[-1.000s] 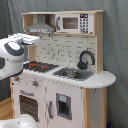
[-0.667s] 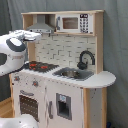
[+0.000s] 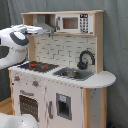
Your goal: Play with the kitchen
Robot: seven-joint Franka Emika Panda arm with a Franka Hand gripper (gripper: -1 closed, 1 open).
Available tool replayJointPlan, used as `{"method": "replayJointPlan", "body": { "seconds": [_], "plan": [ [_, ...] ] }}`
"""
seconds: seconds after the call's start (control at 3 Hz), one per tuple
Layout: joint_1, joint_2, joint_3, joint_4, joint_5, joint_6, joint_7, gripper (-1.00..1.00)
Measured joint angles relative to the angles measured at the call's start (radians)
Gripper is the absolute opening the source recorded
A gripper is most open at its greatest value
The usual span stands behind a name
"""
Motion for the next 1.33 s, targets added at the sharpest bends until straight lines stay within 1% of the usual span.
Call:
{"method": "replayJointPlan", "body": {
  "seconds": [0.33, 0.67, 1.0, 1.33],
  "plan": [
    [0.008, 0.060, -0.027, 0.042, 0.000, 0.035, -0.065, 1.00],
    [0.011, 0.131, -0.053, 0.042, 0.000, 0.074, -0.133, 1.00],
    [0.008, 0.218, -0.055, 0.029, -0.002, 0.103, -0.184, 1.00],
    [-0.022, 0.304, -0.020, 0.027, -0.004, 0.104, -0.208, 1.00]
  ]
}}
